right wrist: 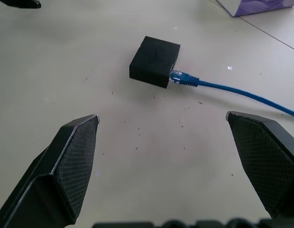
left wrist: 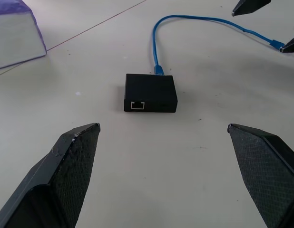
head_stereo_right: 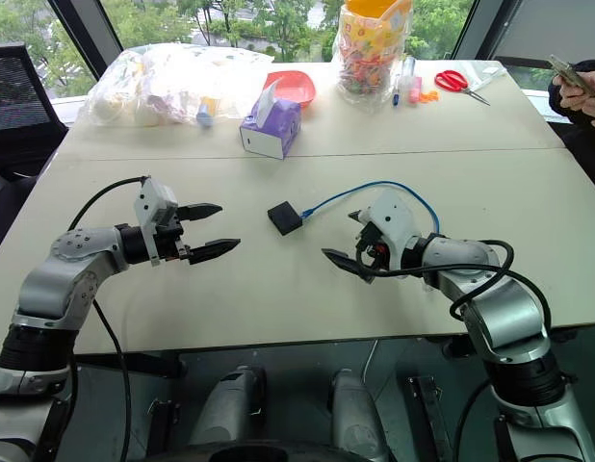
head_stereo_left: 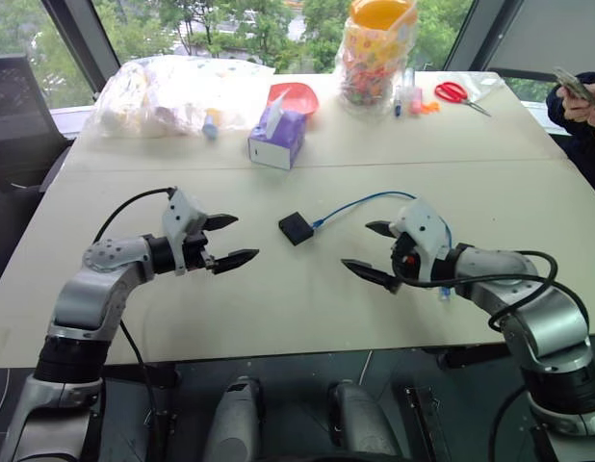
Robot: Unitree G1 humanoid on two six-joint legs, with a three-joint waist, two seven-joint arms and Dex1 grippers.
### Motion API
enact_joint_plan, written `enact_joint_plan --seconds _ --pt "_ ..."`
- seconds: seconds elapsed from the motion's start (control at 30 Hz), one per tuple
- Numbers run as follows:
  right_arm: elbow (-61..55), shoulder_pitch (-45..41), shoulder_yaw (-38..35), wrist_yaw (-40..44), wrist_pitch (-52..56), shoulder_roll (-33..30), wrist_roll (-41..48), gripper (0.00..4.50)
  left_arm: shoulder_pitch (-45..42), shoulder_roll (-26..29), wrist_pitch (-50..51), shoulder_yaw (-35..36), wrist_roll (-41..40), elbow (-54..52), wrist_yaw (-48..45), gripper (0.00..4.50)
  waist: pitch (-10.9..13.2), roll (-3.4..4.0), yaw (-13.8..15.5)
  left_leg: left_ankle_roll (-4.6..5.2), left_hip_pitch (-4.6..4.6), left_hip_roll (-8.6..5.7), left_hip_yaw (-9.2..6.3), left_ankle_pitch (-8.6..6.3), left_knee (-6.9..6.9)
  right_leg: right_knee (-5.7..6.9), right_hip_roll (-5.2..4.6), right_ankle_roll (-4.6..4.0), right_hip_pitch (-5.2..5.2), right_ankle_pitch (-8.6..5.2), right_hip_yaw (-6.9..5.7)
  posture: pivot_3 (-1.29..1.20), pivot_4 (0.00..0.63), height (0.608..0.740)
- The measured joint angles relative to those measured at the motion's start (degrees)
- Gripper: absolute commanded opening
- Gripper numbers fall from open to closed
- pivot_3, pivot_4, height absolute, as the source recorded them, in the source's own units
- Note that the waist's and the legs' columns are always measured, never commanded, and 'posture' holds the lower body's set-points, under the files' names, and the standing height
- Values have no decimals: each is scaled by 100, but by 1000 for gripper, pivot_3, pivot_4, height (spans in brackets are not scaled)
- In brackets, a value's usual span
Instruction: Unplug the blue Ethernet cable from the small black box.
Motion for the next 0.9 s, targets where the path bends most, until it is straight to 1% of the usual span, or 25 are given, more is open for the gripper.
enact_joint_plan --seconds 0.2,0.43,0.53,0.6,0.67,0.8,0.9 --pt "44 -36 1 137 -27 -135 5 4500 -57 -33 10 0 2 36 27 4486 0 0 -2 0 0 0 -1 0 2 4 2 1 0 0 0 0 150 735" --pt "283 -422 77 319 103 -422 0 4500 -57 -40 226 3 -135 33 10 4486 0 0 -2 1 1 0 -2 1 8 12 2 1 0 0 0 0 150 735" --pt "474 -645 354 504 104 -589 -80 4500 -48 -26 223 5 -133 13 9 4486 0 0 -4 1 1 0 -2 1 10 17 2 1 -2 0 1 0 150 735" --pt "687 -975 683 740 34 -871 -281 4500 -39 -14 220 3 -131 -13 -1 4486 1 1 -7 1 1 -1 -2 1 12 21 2 1 -3 0 1 0 150 735" --pt "932 -1237 802 951 -125 -916 -358 4500 -32 0 219 3 -129 -14 -9 4486 1 1 -9 1 2 -1 -1 1 13 25 2 1 -4 0 1 0 150 735" --pt "1924 -2275 1187 1688 -526 -803 -443 4500 -3 49 215 -20 -130 -59 -136 4486 2 3 -32 1 5 0 0 1 13 37 3 1 -9 0 3 0 150 735" --pt "3082 -3201 1709 2457 -1081 -595 -751 4500 73 122 228 -39 -178 -194 -289 4486 2 3 -37 1 8 1 0 1 14 50 5 3 -11 -1 3 0 150 735"
